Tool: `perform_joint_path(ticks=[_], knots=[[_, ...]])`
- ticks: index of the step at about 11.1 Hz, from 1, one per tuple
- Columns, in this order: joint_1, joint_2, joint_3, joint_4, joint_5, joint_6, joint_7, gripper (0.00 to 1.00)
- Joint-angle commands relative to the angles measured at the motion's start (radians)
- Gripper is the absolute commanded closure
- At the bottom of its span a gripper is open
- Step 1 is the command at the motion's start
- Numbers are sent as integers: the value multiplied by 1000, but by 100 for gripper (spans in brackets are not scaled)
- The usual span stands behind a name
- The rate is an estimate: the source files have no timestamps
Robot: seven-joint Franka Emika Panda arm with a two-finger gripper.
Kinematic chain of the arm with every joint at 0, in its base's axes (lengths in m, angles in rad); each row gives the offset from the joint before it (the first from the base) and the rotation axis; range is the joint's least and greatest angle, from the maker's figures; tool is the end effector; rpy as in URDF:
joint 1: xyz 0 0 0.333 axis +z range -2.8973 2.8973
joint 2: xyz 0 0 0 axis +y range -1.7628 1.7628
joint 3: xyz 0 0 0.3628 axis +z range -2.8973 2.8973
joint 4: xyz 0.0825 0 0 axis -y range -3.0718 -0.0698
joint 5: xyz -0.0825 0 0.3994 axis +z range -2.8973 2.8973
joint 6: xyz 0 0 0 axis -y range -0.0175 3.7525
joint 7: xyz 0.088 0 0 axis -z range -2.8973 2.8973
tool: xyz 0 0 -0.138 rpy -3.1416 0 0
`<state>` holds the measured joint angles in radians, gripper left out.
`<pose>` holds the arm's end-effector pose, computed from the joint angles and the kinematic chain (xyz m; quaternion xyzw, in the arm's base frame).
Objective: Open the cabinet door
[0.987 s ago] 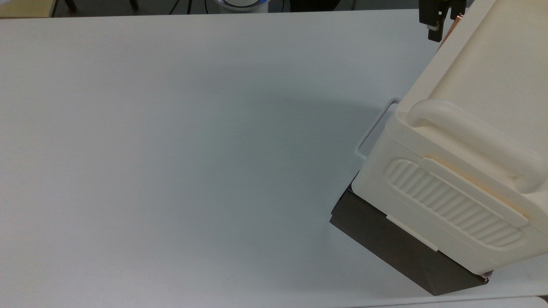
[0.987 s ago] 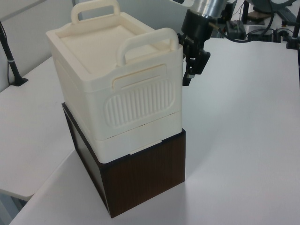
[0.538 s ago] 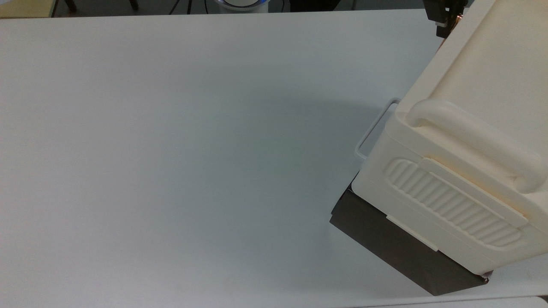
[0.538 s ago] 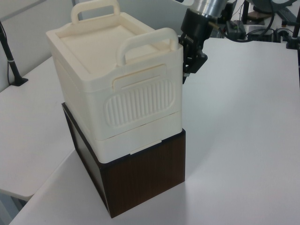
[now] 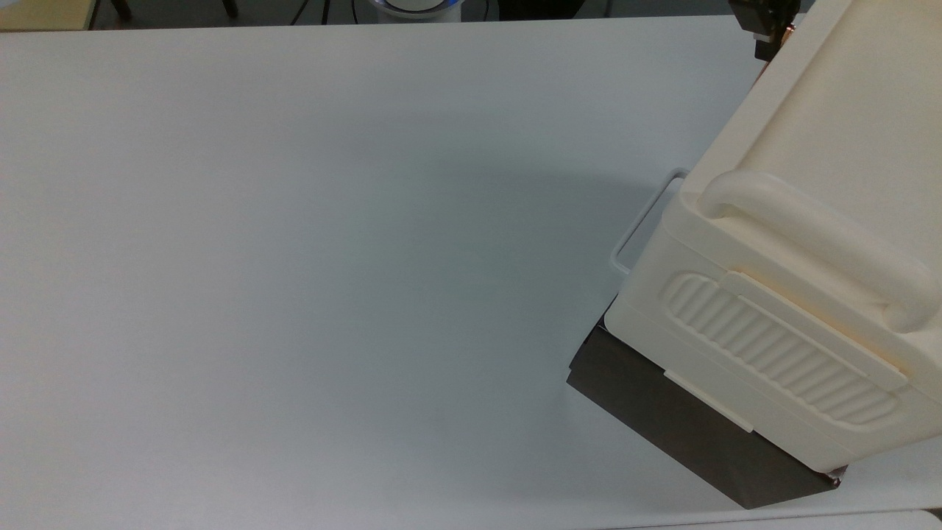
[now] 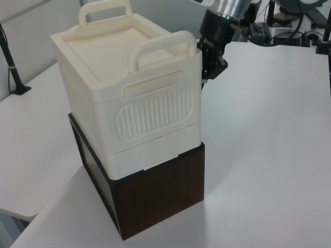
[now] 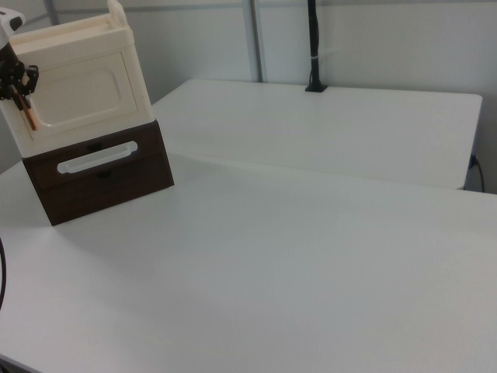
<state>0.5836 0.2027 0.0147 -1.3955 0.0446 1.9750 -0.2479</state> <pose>0.5668 0.3899 0.6475 -0.8976 -0.3985 -0.1803 0.0555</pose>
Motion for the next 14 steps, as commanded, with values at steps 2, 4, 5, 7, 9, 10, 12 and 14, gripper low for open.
perform_joint_path(ticks=[2, 4, 5, 7, 9, 10, 12, 14], knots=[[-7, -42, -9, -7, 6, -193, -57, 100], [-13, -55, -21, -7, 9, -254, -54, 51], [-25, -61, -22, -7, 8, -295, -45, 20], [-79, -84, -22, 0, 8, -378, -57, 0], [-106, -112, -22, 6, 17, -407, -77, 0], [-105, -106, -21, 6, 18, -394, -76, 0], [-90, -94, -7, -2, 21, -304, -62, 0], [-85, -82, -6, 1, 43, -231, -51, 0]])
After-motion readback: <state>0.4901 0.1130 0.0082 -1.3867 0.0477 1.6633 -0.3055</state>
